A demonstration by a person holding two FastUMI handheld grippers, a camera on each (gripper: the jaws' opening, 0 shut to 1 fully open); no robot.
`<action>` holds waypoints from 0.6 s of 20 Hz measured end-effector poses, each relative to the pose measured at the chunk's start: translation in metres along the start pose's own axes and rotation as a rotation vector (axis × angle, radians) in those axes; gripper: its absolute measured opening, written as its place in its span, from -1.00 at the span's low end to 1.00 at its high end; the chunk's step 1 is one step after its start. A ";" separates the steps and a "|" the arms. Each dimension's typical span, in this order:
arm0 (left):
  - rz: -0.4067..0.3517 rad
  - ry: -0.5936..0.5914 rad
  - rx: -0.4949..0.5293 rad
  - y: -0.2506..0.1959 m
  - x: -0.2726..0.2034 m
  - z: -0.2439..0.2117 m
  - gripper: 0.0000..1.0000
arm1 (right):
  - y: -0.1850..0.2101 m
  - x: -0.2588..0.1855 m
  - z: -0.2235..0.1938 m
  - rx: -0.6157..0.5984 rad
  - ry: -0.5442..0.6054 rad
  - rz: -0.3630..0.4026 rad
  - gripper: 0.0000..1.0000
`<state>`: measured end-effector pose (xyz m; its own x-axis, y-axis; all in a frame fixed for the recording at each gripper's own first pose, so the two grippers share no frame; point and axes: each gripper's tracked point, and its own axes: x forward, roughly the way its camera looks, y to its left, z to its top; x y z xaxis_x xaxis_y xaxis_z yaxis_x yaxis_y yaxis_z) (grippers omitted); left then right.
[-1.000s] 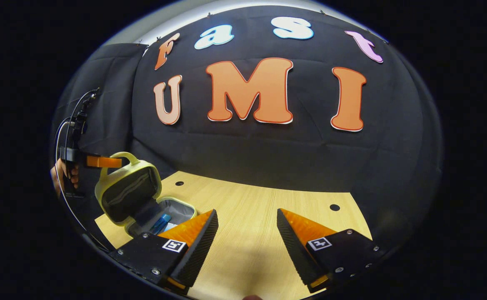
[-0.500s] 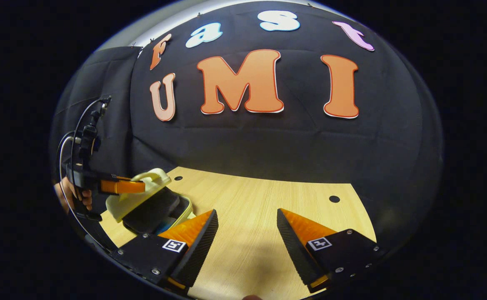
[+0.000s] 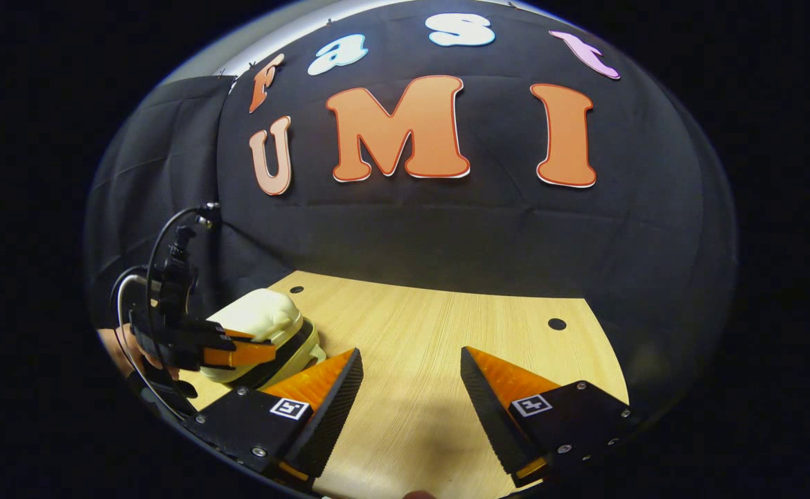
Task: First open the suitcase, pack the skin care products into it, and then close the suitcase.
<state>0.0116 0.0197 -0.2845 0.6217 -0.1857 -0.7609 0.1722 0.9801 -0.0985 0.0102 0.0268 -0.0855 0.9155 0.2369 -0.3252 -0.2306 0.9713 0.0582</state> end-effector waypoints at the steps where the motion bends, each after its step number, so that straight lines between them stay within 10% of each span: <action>1: 0.004 0.020 0.020 -0.003 0.002 -0.009 -0.77 | 0.002 0.001 -0.002 -0.003 0.005 0.003 0.82; 8: -0.035 -0.035 -0.012 -0.030 -0.019 0.000 -0.40 | 0.007 -0.005 0.012 0.001 -0.013 0.041 0.82; 12: -0.035 -0.193 -0.011 -0.041 -0.045 0.046 0.43 | 0.016 -0.008 0.034 -0.020 -0.081 0.054 0.82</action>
<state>0.0116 -0.0153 -0.2164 0.7509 -0.2287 -0.6196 0.1890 0.9733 -0.1303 0.0109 0.0408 -0.0500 0.9251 0.2903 -0.2447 -0.2858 0.9567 0.0544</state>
